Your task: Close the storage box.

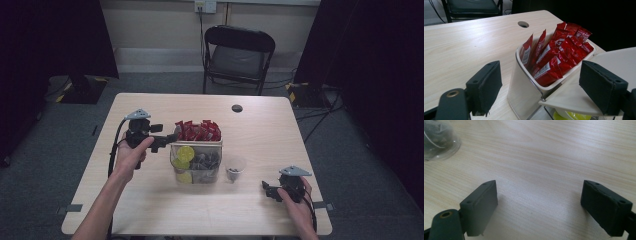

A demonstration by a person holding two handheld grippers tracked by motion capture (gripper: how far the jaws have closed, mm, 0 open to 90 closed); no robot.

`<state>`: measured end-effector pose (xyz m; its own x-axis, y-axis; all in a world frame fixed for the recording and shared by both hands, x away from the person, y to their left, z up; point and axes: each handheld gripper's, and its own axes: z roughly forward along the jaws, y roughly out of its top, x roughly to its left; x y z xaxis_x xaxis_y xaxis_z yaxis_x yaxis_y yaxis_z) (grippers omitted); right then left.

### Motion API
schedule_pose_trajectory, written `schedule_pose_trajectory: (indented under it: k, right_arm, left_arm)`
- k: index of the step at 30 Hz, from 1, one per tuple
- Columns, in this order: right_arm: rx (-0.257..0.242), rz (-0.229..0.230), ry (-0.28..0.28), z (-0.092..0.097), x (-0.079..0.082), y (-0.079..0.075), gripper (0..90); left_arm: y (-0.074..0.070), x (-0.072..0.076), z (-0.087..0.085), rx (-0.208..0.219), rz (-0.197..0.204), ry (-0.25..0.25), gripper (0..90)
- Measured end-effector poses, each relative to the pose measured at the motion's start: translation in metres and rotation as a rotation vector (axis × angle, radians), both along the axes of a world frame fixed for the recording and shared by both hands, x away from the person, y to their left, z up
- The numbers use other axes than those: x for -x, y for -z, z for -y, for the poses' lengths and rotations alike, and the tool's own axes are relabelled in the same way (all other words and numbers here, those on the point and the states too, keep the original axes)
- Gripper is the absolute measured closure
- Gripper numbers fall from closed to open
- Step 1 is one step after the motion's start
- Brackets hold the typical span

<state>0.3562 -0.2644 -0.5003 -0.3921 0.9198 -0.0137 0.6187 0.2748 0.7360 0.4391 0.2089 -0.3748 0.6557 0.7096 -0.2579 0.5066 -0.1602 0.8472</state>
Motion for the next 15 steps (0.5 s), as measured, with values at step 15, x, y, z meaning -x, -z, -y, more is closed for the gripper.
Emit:
schedule_pose_trajectory:
  k: [15]
  right_arm:
    - [0.000, 0.000, 0.000, 0.0000, 0.0000, 0.0000, 13.6]
  left_arm:
    - [-0.0009, 0.0071, 0.0000, -0.002, -0.006, 0.011, 17.0]
